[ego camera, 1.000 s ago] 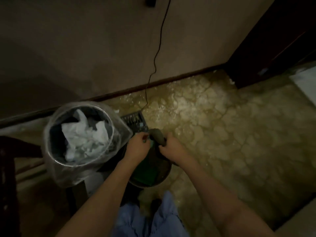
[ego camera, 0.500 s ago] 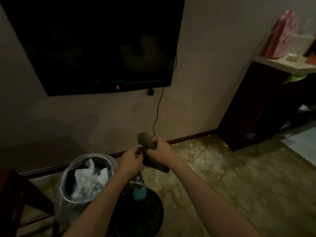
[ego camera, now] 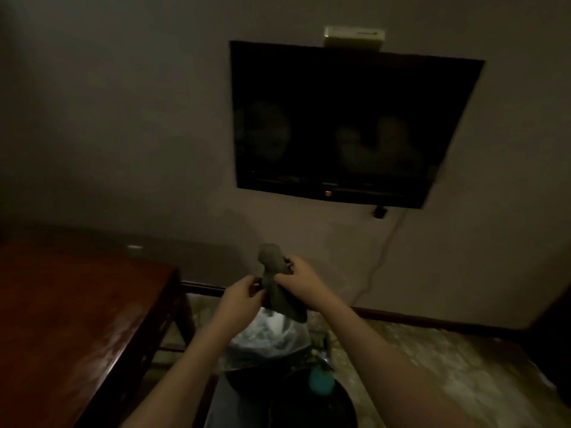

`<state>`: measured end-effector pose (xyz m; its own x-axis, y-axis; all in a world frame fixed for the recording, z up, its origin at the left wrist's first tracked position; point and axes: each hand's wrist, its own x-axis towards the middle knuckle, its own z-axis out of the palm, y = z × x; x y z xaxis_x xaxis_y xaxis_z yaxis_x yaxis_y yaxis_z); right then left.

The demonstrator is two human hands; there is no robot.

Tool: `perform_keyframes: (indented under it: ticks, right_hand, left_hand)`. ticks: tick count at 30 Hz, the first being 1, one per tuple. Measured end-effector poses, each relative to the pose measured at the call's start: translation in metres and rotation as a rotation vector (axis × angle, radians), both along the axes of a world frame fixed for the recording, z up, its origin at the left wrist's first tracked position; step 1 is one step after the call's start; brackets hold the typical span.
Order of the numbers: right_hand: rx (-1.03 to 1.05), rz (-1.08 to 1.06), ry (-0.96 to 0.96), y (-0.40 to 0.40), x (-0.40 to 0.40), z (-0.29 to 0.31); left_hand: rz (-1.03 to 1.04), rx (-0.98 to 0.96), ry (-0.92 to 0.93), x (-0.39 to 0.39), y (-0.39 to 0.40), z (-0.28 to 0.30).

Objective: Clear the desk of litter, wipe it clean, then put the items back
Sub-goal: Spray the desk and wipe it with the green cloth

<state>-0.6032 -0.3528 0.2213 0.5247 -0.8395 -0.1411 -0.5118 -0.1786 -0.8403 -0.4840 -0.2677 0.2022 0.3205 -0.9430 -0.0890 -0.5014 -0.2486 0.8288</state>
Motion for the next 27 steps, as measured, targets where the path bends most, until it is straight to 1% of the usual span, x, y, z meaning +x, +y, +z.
perform_keyframes:
  ticks: [6,12,15,21,27]
  right_hand:
    - [-0.111,0.259,-0.026,0.067,0.138,0.016]
    - [-0.095,0.454,-0.064,0.179,0.281,0.018]
    - [-0.065,0.549,-0.095,0.236,0.347,0.009]
    - [-0.030,0.669,-0.135,0.339,0.454,-0.006]
    - [0.177,0.856,-0.086,0.395,0.545,-0.008]
  left_hand:
    - [0.247,-0.031,-0.026,0.116,0.101,0.022]
    - [0.534,-0.061,-0.065,0.232,0.226,0.024]
    - [0.639,-0.073,-0.120,0.285,0.286,0.021]
    - [0.762,-0.059,-0.044,0.379,0.392,0.010]
    - [0.871,-0.091,0.018,0.461,0.458,0.006]
